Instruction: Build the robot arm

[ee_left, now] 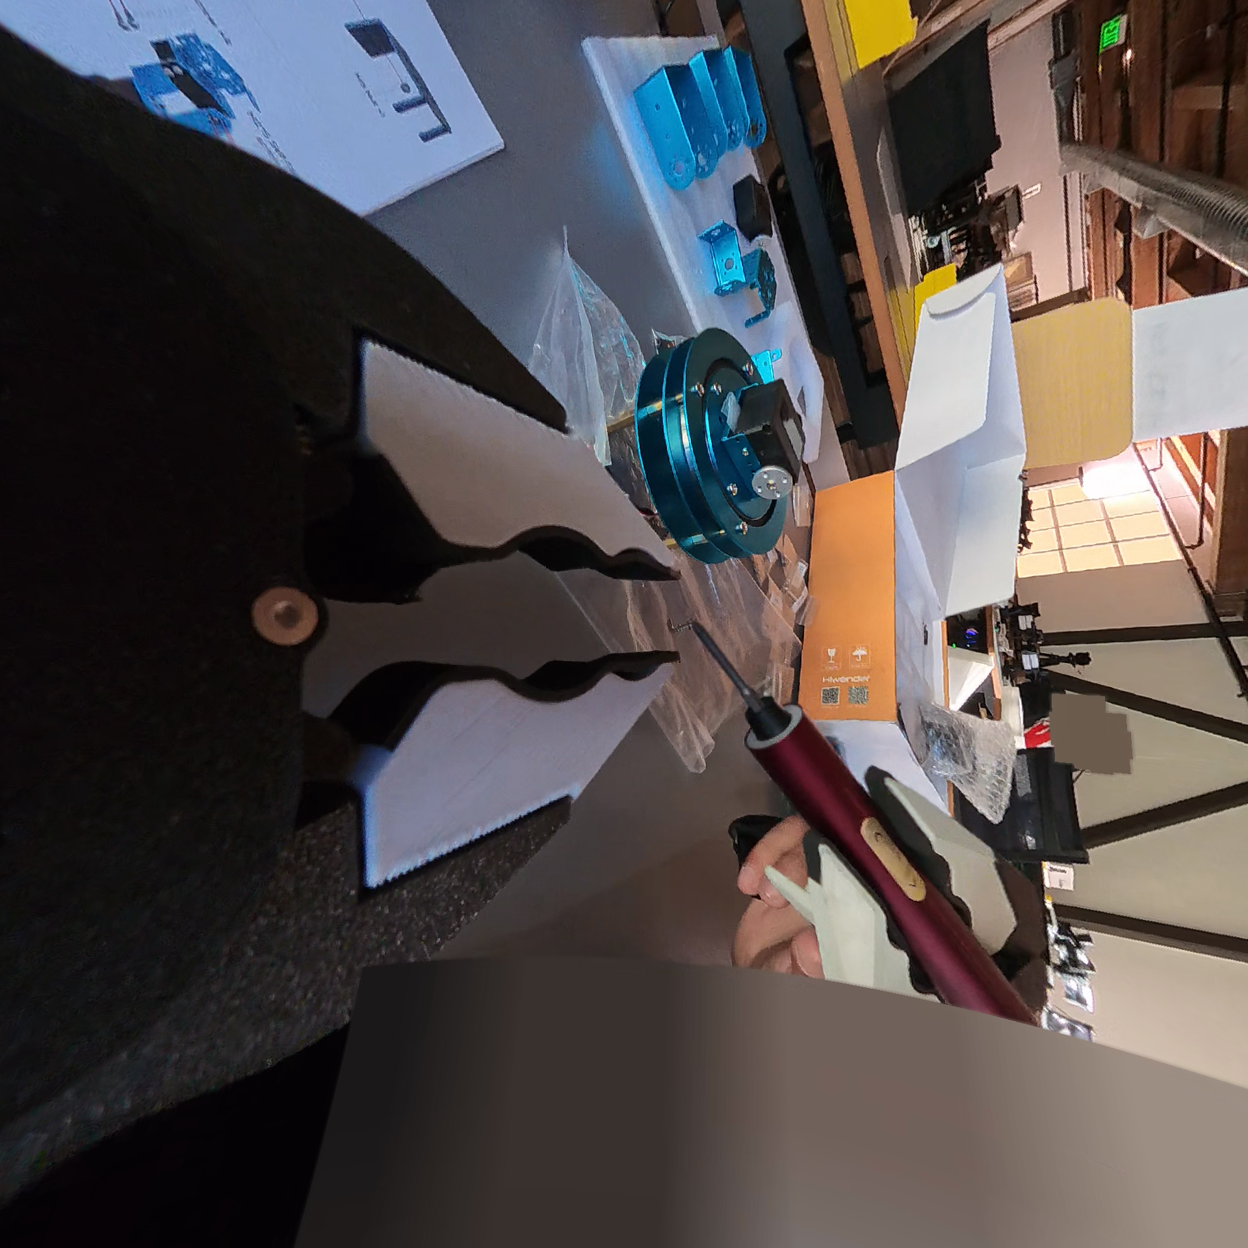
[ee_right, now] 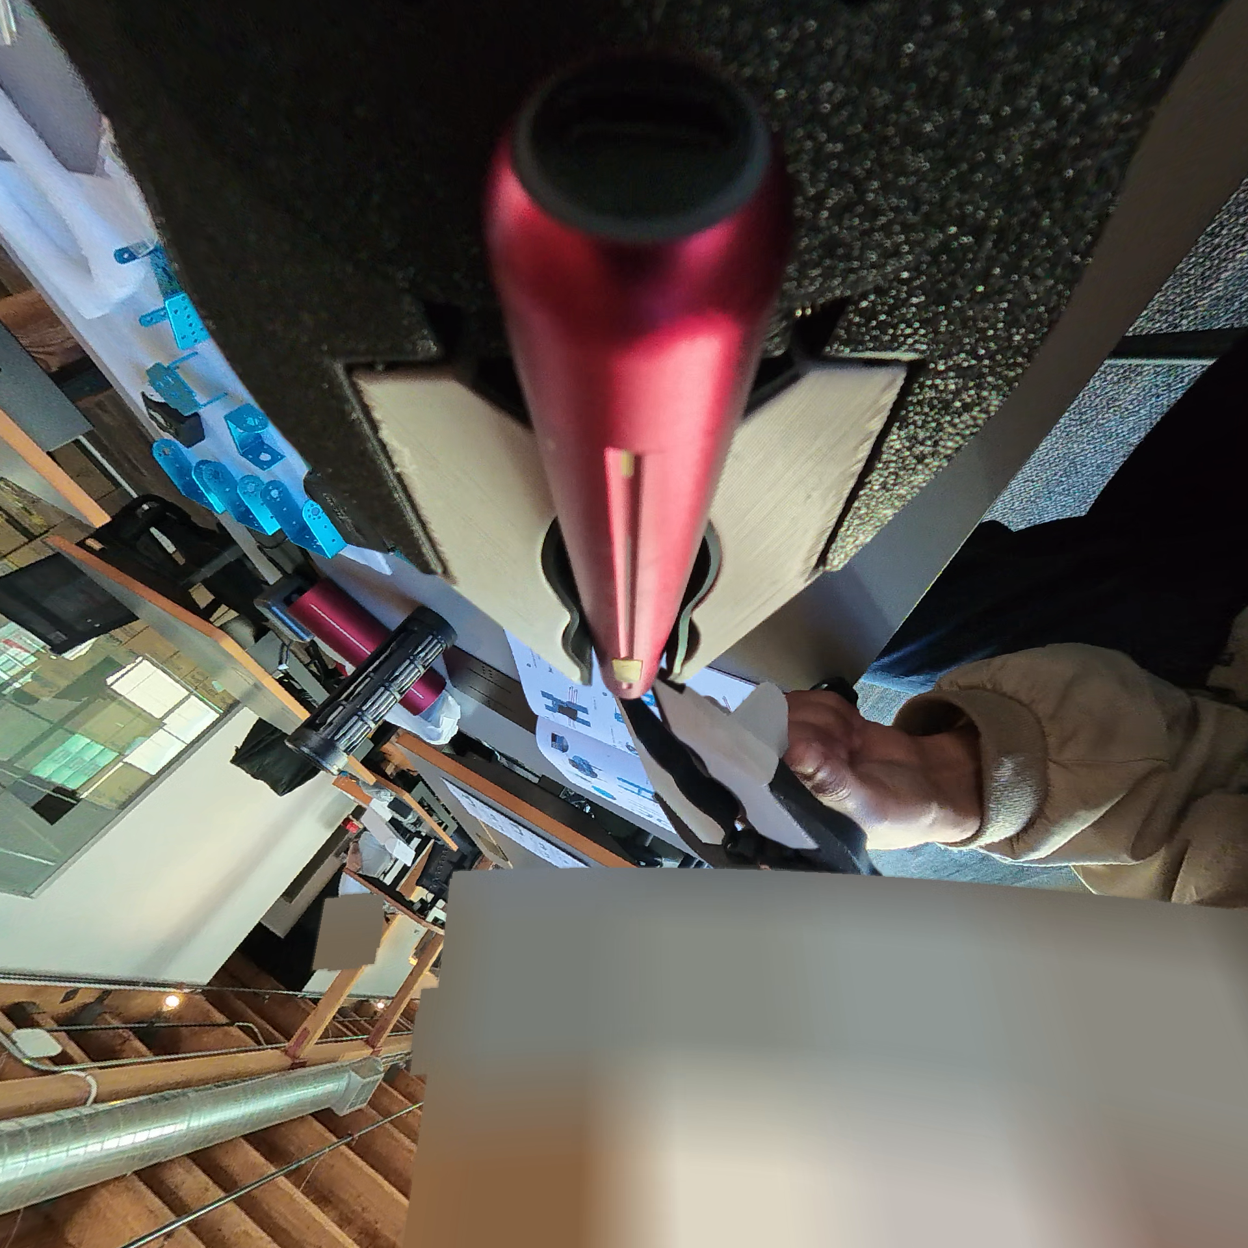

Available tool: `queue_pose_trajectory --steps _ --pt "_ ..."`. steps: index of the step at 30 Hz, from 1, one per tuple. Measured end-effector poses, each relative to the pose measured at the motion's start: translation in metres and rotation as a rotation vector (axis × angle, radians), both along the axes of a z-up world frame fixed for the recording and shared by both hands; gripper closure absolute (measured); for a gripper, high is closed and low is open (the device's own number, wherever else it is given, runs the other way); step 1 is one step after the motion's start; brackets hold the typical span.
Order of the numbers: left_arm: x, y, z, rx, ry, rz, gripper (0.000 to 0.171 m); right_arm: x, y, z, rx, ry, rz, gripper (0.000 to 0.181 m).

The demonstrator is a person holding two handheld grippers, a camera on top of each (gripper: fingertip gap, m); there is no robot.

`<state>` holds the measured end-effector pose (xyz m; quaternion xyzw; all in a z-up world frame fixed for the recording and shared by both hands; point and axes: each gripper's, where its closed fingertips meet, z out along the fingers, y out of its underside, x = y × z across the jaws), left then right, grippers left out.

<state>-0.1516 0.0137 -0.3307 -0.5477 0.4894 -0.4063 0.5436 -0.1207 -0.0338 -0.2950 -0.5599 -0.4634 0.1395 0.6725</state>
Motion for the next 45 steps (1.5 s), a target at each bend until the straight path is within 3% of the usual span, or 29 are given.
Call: queue_pose_trajectory --steps 13,24,45 --pt "0.003 -0.006 -0.005 0.050 0.030 -0.022 0.171 -0.003 -0.004 0.001 -0.016 0.021 0.027 0.159" --pt "0.002 -0.003 -0.013 0.429 0.107 0.066 0.171 -0.002 -0.004 -0.002 -0.138 0.065 0.051 0.160" --pt "0.004 -0.006 -0.017 0.440 0.123 0.037 0.171 0.000 -0.002 -0.010 -0.193 0.058 0.048 0.160"
